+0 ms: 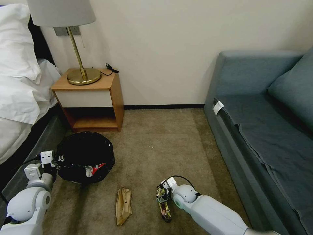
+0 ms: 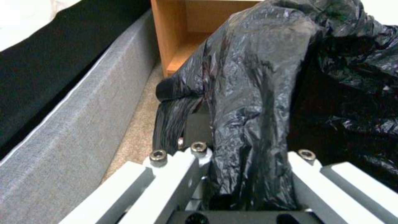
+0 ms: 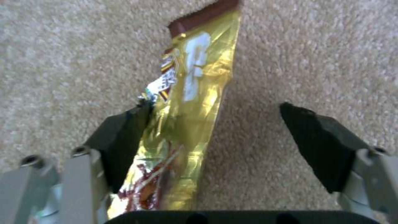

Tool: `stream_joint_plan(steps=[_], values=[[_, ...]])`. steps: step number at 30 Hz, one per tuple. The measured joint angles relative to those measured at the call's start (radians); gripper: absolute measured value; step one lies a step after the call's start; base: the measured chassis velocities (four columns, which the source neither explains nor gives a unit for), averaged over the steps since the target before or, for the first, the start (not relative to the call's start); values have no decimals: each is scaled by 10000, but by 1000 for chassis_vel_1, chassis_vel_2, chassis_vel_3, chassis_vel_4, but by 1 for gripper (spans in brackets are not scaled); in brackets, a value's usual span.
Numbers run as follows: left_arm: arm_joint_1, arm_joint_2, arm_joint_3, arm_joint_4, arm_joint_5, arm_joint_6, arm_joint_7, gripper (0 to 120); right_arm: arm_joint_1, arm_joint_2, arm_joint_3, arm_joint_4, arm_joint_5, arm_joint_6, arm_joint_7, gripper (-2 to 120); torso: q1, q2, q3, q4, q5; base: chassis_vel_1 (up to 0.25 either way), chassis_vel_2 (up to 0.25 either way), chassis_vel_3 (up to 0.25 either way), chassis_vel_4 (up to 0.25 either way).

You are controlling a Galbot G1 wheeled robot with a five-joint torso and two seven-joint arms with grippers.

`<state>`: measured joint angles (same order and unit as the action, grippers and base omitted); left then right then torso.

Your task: Pick up the trash bin, then pick up the garbage on the floor and place it into the trash bin.

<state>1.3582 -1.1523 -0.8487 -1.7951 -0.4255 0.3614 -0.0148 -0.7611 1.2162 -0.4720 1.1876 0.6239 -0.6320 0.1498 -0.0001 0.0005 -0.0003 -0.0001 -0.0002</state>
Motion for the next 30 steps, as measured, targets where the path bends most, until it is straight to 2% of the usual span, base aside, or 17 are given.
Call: stream_joint_plan(steps=[5,12,15,17,19,21,26,29,30], values=[[-45,2,22,40,0,0,1,4,34,30,8,-48,-17,36,-14,70,0,0,1,2,3,0,0,0,0],[-87,36,27,111,-10,-8,5,4,-6,118,88,-175,-158,136,-46,48,0,-1,1,6,6,0,0,0,0],[-94,37,32,114,-15,-11,7,4,-7,117,113,-195,-182,141,-44,45,-1,-3,1,4,7,0,0,0,0],[-117,35,41,136,-16,-22,5,4,6,119,123,-198,-205,154,-49,34,0,-4,3,7,9,0,0,0,0],[-117,34,42,137,-16,-27,5,4,14,116,130,-198,-212,156,-49,33,0,-5,3,7,10,0,0,0,0],[-116,29,58,143,-17,-37,4,4,49,101,179,-232,-249,162,-44,24,1,-6,4,6,0,0,0,0,0],[-113,34,58,143,-17,-42,5,4,46,96,244,-269,-290,166,-41,13,0,-6,4,2,3,0,0,0,0],[-108,40,58,147,-18,-43,3,4,2,114,305,-294,-344,174,-50,0,1,-7,4,-1,1,0,0,0,0],[-107,41,59,149,-18,-46,3,4,-13,117,321,-296,-358,180,-54,0,0,-7,4,-2,0,0,0,0,0]])
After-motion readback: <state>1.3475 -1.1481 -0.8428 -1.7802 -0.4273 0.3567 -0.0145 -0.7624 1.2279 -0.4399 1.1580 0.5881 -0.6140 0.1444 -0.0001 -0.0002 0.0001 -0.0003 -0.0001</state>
